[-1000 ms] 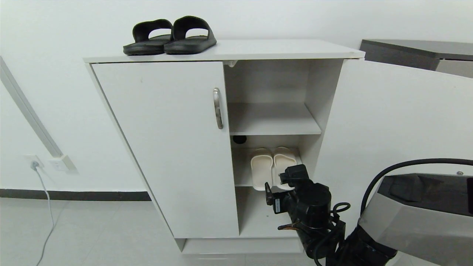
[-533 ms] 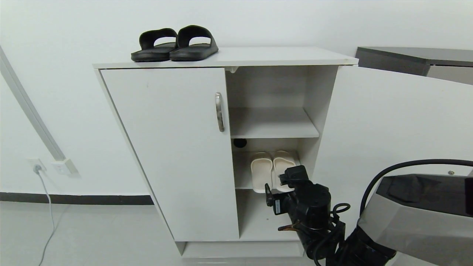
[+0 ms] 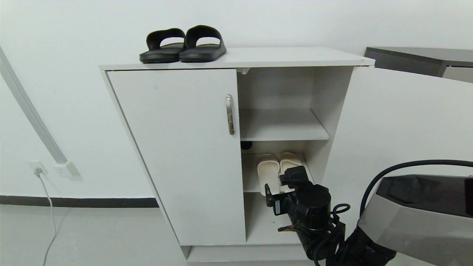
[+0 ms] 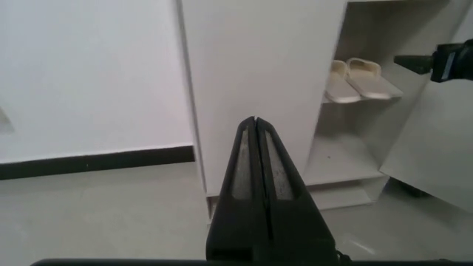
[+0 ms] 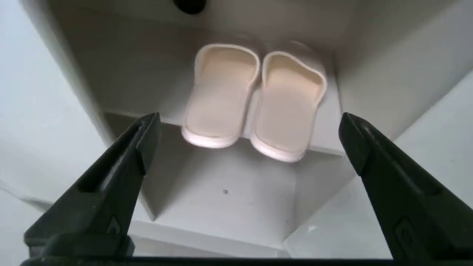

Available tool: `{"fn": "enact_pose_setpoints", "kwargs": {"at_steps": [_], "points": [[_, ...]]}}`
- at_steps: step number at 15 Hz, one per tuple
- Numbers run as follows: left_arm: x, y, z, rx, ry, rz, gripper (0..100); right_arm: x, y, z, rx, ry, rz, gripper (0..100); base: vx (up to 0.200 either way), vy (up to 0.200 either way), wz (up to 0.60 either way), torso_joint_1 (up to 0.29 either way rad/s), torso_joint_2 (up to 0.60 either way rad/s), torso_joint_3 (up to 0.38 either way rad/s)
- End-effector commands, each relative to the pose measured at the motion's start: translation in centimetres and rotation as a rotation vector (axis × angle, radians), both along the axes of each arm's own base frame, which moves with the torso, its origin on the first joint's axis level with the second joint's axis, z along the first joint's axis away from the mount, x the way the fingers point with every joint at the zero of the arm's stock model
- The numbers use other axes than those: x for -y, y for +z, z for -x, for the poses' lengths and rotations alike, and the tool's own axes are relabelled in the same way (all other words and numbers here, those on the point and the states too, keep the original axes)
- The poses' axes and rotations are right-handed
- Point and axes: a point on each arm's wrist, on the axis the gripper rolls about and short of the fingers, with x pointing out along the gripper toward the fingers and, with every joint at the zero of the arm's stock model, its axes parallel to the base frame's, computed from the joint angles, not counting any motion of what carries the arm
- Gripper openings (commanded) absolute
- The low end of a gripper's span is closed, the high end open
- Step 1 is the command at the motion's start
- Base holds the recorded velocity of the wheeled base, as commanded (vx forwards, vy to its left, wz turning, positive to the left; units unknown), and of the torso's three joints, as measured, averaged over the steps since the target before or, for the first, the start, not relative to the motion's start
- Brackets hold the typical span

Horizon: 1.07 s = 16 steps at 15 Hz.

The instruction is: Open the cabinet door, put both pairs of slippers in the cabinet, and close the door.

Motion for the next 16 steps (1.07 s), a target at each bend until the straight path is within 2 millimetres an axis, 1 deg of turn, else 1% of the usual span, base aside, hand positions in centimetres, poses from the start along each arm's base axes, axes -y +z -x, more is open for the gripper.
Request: {"fn": "enact_pose_setpoints", "kwargs": {"at_steps": [1, 3, 6, 9, 16], "points": [[0.0, 0.0, 0.0, -0.002, 0.002, 0.000, 0, 0.1, -0.1, 0.0, -0.004, -0.003, 0.005, 100, 0.000, 0.200, 0.00, -0.007, 0.00, 0.012], [0.0, 0.0, 0.0, -0.002, 0.002, 0.000, 0, 0.3, 0.0, 0.4, 0.008, 0.001, 0.007, 100, 0.000, 0.200, 0.00, 0.000, 0.00, 0.002], [0.0, 0.0, 0.0, -0.002, 0.002, 0.000, 0, 0.5, 1.4, 2.0, 0.029, 0.030, 0.004, 100, 0.000, 0.200, 0.00, 0.004, 0.00, -0.001], [0.0, 0.0, 0.0, -0.002, 0.002, 0.000, 0, 0.0, 1.9, 3.0, 0.035, 0.061, -0.004, 100, 0.000, 0.200, 0.00, 0.002, 0.01, 0.004], [0.0, 0.0, 0.0, -0.002, 0.003, 0.000, 0, -0.1, 1.7, 3.2, 0.031, 0.076, -0.001, 100, 0.000, 0.200, 0.00, 0.000, 0.00, 0.002]]}}
